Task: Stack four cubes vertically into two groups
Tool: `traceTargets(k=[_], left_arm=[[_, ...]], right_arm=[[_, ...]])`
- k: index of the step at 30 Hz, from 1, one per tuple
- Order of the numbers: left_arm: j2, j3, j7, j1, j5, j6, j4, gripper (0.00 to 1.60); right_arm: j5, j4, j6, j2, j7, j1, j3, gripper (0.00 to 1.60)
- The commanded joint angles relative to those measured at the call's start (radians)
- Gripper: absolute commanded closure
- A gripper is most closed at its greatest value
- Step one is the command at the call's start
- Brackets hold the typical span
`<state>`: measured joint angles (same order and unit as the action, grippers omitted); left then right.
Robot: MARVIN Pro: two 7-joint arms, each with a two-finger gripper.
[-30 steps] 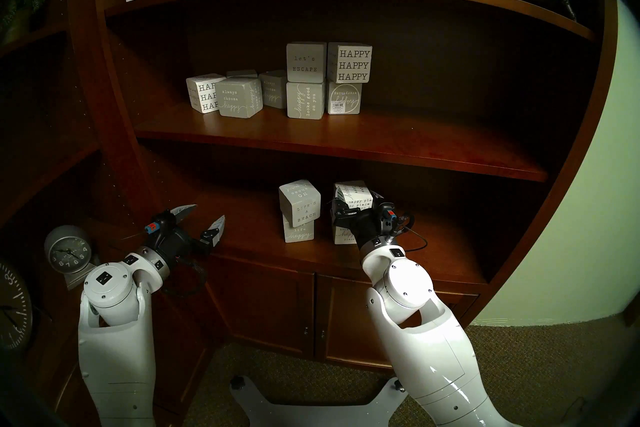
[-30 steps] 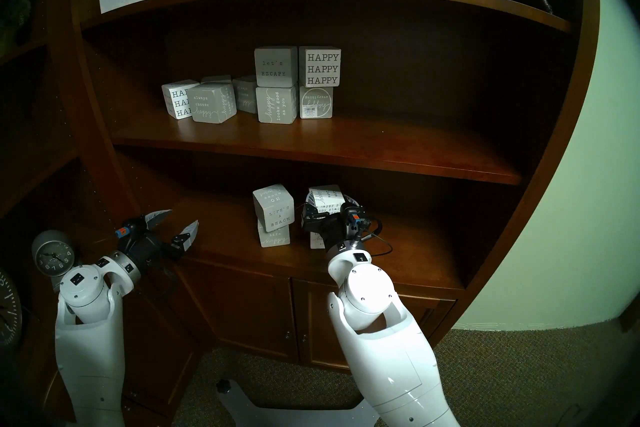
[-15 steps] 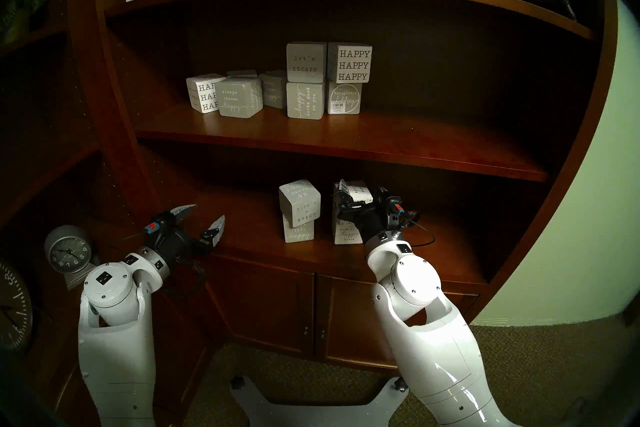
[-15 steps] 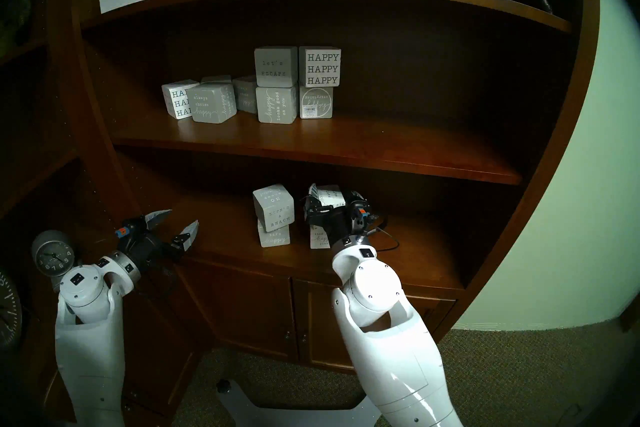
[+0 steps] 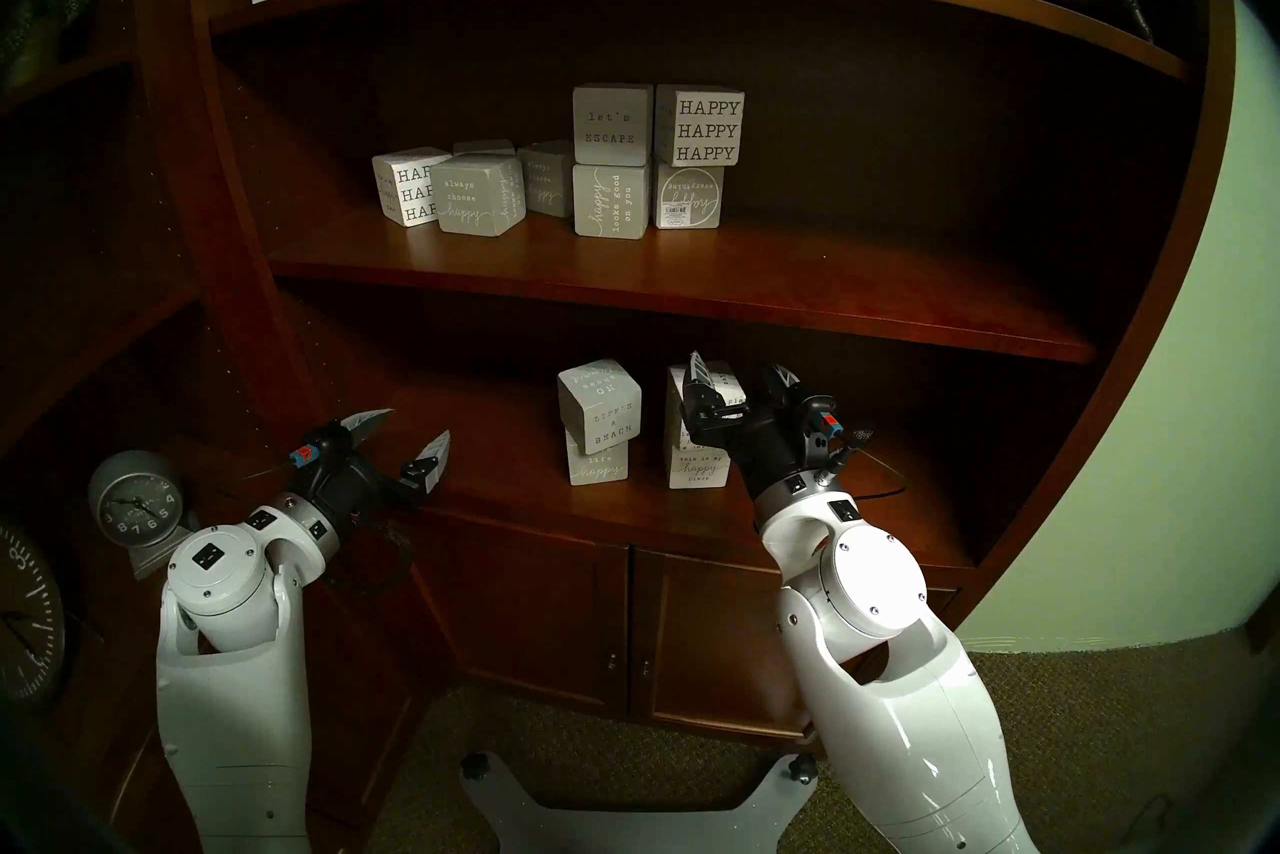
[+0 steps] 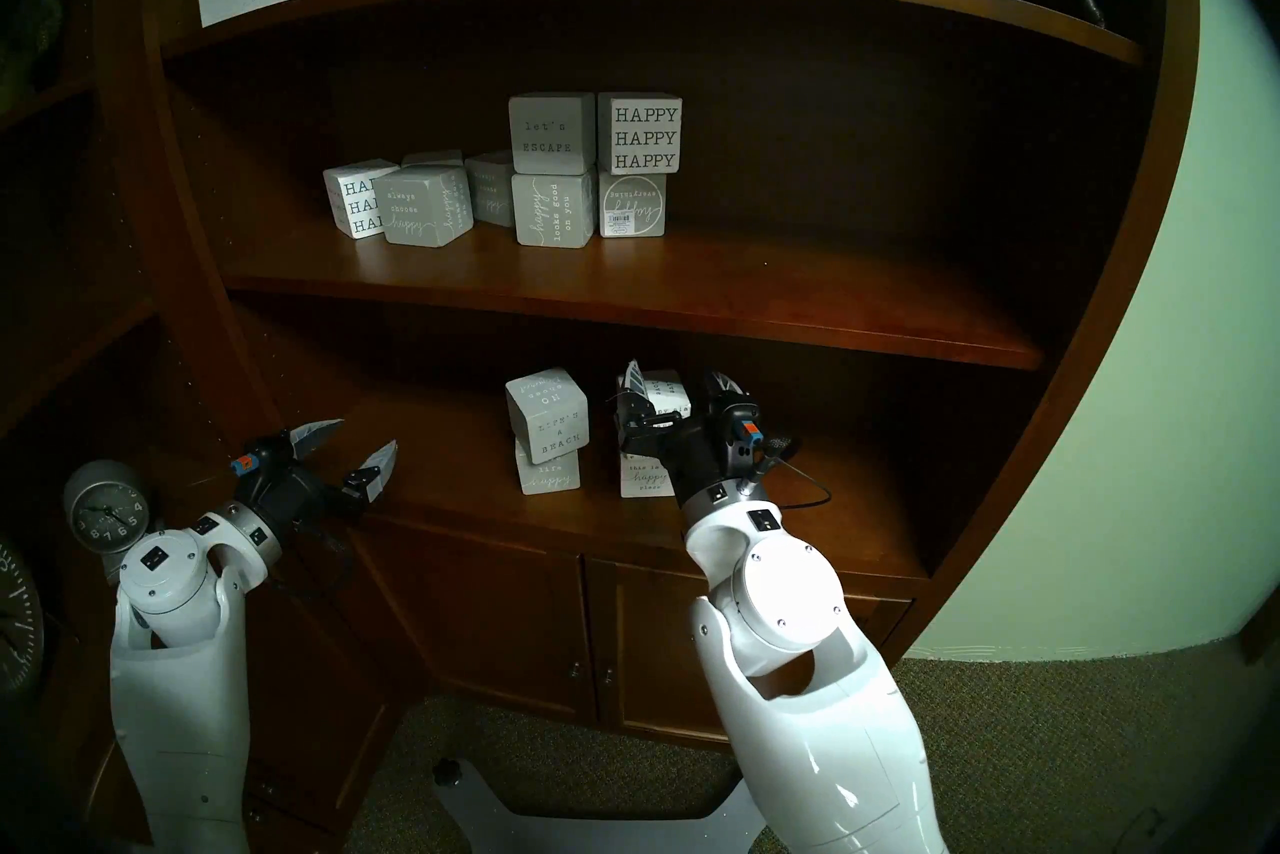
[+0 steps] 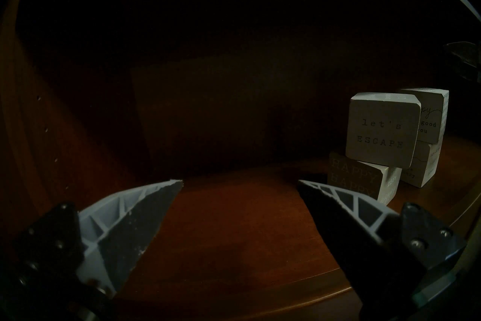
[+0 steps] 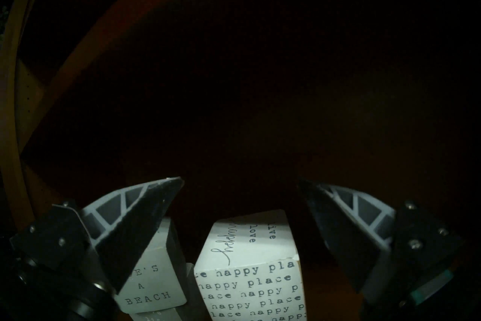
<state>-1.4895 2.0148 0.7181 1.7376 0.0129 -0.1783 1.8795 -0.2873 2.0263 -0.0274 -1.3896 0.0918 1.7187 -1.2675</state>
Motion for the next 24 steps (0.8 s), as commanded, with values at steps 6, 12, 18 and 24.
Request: traceTargets(k=[6,12,18,24], left_arm=[[0.002,0.001,0.0,-0.004,0.0,0.003,0.016,0.0],[0.002,0.001,0.0,-0.004,0.0,0.003,0.015,0.0],[0.003,0.001,0.0,-0.004,0.0,0.003,0.015,0.0],[0.002,0.001,0.0,-0.004,0.0,0.003,0.016,0.0]], right_arm=[[-0.045,0.171,-0.003,0.178,-0.203,0.17,-0.104,0.0],[-0.082,0.155,-0.001,0.243,-0.304,0.209,-0.173,0.0],[-0.131,0.145,0.007,0.313,-0.409,0.237,-0.204,0.0],[-0.213,0.125,0.03,0.395,-0.531,0.238,-0.221,0.0]])
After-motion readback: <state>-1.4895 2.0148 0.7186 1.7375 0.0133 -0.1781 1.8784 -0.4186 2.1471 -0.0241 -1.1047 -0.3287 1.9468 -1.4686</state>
